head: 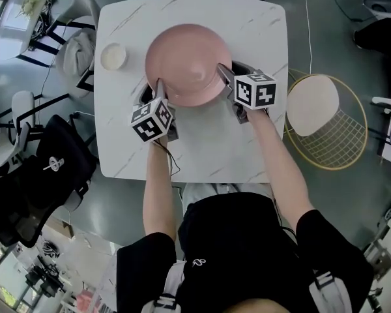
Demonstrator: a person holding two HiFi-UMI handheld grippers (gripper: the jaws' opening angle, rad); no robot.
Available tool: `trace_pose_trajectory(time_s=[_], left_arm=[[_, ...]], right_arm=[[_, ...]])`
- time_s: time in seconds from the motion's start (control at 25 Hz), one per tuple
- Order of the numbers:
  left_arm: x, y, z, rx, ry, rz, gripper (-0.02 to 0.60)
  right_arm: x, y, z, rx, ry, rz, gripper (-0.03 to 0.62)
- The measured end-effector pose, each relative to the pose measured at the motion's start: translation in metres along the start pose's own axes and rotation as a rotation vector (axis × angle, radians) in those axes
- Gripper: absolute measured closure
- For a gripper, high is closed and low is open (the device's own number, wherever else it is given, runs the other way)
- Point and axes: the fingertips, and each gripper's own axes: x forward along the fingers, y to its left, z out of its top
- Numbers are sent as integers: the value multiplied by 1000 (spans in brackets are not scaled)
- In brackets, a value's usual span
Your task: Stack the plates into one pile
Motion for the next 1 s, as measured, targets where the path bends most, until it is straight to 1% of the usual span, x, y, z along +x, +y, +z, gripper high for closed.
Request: trace_pose_trajectory(time_s=[0.12, 0.2, 0.32, 0.48, 0.64, 0.72, 0.76, 0.84, 1.0], left_arm=[[1, 3, 0, -1, -7, 2, 451], [0, 6, 1, 0, -16, 6, 440], [-11, 12, 15, -1, -58, -6, 457], [-45, 12, 33, -22, -140, -44, 494], [-92, -7, 49, -18, -247, -106, 549], [-111, -15, 58, 0, -299, -144, 561], [-119, -19, 63, 12, -320, -160, 565], [-136, -25, 73, 28, -355, -184, 565], [-170, -29, 103, 30, -425, -214, 565]], right_arm=[[1, 1, 0, -103, 25, -56, 448], [-3, -2, 5, -145, 5, -93, 441], [-21, -3, 21, -137, -73, -124, 456], [-46, 11, 27, -114, -139, -136, 494], [-75, 45, 25, -102, -218, -121, 530], [-86, 66, 29, -111, -274, -95, 574], [-93, 76, 32, -116, -304, -84, 582], [-106, 95, 39, -118, -356, -66, 585], [-133, 131, 64, -116, -450, -33, 585]])
